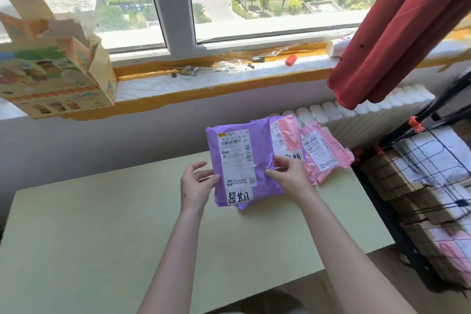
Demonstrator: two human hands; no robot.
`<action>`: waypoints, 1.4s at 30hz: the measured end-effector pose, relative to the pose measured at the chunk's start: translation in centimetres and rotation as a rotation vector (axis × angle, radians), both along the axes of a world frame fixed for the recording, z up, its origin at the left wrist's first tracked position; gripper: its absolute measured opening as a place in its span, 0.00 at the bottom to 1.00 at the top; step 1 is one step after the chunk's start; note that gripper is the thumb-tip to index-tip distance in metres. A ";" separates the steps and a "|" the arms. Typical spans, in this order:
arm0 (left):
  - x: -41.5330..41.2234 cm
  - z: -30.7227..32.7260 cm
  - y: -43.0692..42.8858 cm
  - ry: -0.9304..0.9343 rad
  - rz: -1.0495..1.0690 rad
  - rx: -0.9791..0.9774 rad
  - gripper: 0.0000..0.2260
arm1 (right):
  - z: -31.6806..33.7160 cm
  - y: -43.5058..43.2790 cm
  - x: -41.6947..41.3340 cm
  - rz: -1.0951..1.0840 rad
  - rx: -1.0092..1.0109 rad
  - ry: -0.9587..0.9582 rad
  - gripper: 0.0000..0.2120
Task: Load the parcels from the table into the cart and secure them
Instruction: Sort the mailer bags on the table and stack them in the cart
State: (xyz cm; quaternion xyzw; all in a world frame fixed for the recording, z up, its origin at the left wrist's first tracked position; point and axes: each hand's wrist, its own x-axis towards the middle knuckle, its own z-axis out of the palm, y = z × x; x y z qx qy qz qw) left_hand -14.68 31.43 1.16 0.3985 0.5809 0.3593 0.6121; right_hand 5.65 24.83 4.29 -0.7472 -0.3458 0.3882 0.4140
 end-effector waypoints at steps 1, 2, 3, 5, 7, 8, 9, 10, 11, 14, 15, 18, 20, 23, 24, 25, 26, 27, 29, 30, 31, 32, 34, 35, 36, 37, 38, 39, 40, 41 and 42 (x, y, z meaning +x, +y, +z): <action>0.2 0.7 0.0 -0.020 -0.036 0.021 0.17 | 0.6 -0.6 0.1 -0.032 0.026 0.006 0.13; 0.5 1.4 0.0 -0.042 -0.077 0.044 0.16 | 1.2 -1.2 0.2 -0.069 0.052 0.014 0.14; 0.8 2.0 -0.1 -0.067 -0.118 0.064 0.15 | 1.6 -1.9 0.4 -0.110 0.073 0.023 0.14; 1.5 3.1 -0.5 -0.120 -0.188 0.095 0.14 | 2.6 -3.5 0.7 -0.196 0.115 0.053 0.15; 2.5 4.0 -1.0 -0.160 -0.244 0.115 0.14 | 3.5 -5.3 1.1 -0.277 0.156 0.087 0.15; 3.0 4.3 -1.3 -0.175 -0.267 0.125 0.14 | 4.1 -6.3 1.3 -0.306 0.176 0.091 0.15; 3.6 4.7 -1.7 -0.188 -0.289 0.137 0.13 | 4.6 -7.3 1.5 -0.328 0.196 0.088 0.15; 4.2 5.1 -2.1 -0.199 -0.310 0.151 0.13 | 5.2 -8.3 1.7 -0.345 0.213 0.081 0.14; 4.9 5.5 -2.6 -0.211 -0.329 0.162 0.12 | 5.6 -9.3 2.0 -0.362 0.228 0.071 0.13; 7.0 6.4 -4.3 -0.244 -0.361 0.161 0.11 | 6.6 -11.9 2.9 -0.427 0.248 0.042 0.14; 7.7 6.6 -4.8 -0.255 -0.371 0.158 0.11 | 6.8 -12.8 3.2 -0.447 0.258 0.036 0.14; 9.9 7.1 -6.5 -0.262 -0.431 0.160 0.11 | 7.5 -15.3 4.4 -0.514 0.289 0.012 0.16; 11.3 7.4 -7.5 -0.260 -0.509 0.174 0.12 | 7.7 -17.2 5.3 -0.571 0.289 -0.024 0.15; 13.5 7.7 -9.1 -0.271 -0.622 0.180 0.14 | 7.9 -19.9 7.0 -0.633 0.290 -0.062 0.14; 14.3 7.9 -9.7 -0.280 -0.645 0.167 0.14 | 8.0 -20.8 7.6 -0.649 0.292 -0.064 0.14; 15.1 8.1 -10.4 -0.286 -0.660 0.153 0.15 | 8.1 -21.7 8.3 -0.663 0.295 -0.062 0.14; 16.1 8.3 -11.3 -0.290 -0.672 0.150 0.15 | 8.3 -22.6 9.0 -0.674 0.300 -0.061 0.14; 17.1 8.5 -12.1 -0.282 -0.682 0.162 0.15 | 8.3 -23.6 9.8 -0.689 0.301 -0.062 0.14; 19.4 8.9 -14.0 -0.264 -0.698 0.199 0.16 | 8.4 -25.5 11.4 -0.713 0.305 -0.066 0.14; 20.6 9.1 -14.9 -0.255 -0.709 0.211 0.17 | 8.4 -26.5 12.3 -0.723 0.307 -0.070 0.14; 21.7 9.2 -15.8 -0.246 -0.725 0.225 0.17 | 8.5 -27.6 13.2 -0.734 0.313 -0.073 0.14; 22.9 9.1 -16.8 -0.236 -0.742 0.233 0.16 | 8.4 -28.7 14.2 -0.748 0.318 -0.078 0.14; 25.2 9.1 -19.0 -0.226 -0.769 0.236 0.16 | 8.2 -31.1 16.2 -0.777 0.324 -0.088 0.14; 26.4 9.0 -20.1 -0.221 -0.775 0.236 0.16 | 8.0 -32.3 17.3 -0.789 0.321 -0.099 0.14; 27.6 9.1 -21.2 -0.214 -0.783 0.243 0.16 | 7.8 -33.5 18.3 -0.803 0.319 -0.109 0.14; 29.1 9.0 -22.6 -0.203 -0.793 0.250 0.16 | 7.7 -35.0 19.6 -0.816 0.315 -0.126 0.14; 29.9 9.2 -23.3 -0.192 -0.796 0.261 0.16 | 7.5 -35.6 20.4 -0.824 0.305 -0.146 0.14; 30.9 9.3 -24.3 -0.178 -0.806 0.276 0.15 | 7.4 -36.6 21.3 -0.838 0.293 -0.170 0.15; 32.1 9.4 -25.5 -0.160 -0.820 0.293 0.15 | 7.3 -37.8 22.4 -0.854 0.283 -0.195 0.15; 33.2 9.6 -26.6 -0.137 -0.832 0.317 0.15 | 7.2 -38.9 23.4 -0.866 0.279 -0.211 0.15; 34.3 9.7 -27.6 -0.118 -0.847 0.336 0.16 | 7.1 -39.9 24.2 -0.878 0.275 -0.223 0.15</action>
